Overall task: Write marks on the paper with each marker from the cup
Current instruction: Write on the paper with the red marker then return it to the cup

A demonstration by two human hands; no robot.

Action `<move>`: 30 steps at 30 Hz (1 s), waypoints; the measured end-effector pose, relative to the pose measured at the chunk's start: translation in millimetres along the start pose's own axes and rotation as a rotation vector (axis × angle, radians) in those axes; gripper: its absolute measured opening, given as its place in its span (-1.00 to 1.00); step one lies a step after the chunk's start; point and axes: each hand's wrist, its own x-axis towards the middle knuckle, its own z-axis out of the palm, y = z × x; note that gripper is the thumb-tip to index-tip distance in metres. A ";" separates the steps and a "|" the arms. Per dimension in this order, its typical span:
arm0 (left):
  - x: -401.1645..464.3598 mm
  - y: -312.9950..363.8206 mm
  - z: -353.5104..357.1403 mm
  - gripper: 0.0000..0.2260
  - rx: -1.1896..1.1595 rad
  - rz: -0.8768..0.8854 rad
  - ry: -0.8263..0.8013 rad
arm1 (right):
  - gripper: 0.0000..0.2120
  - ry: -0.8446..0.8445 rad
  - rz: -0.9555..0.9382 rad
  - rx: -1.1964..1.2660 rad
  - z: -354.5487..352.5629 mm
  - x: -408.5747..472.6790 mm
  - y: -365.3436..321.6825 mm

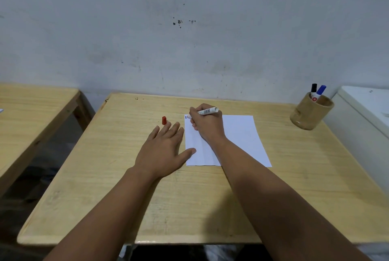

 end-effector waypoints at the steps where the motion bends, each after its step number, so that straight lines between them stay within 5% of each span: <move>1: 0.0 0.0 0.0 -0.25 -0.001 -0.001 -0.003 | -0.74 -0.001 0.000 -0.008 0.2 0.2 -0.1; 11: -0.1 -0.1 0.2 -0.26 -0.003 0.003 0.001 | -0.79 -0.001 0.007 -0.047 0.8 -1.2 -2.8; 24: -1.0 1.9 -2.2 -0.26 -0.047 -0.021 0.028 | -0.65 0.003 0.058 0.423 -49.2 -6.0 -60.7; 27: -0.1 5.0 -6.8 -0.35 -0.035 -0.030 0.124 | -0.71 0.031 0.075 0.420 -72.2 -7.9 -71.8; 30: 7.3 10.9 -15.1 -0.52 -0.048 -0.101 0.390 | -0.91 0.055 0.026 0.364 -89.6 -15.3 -68.9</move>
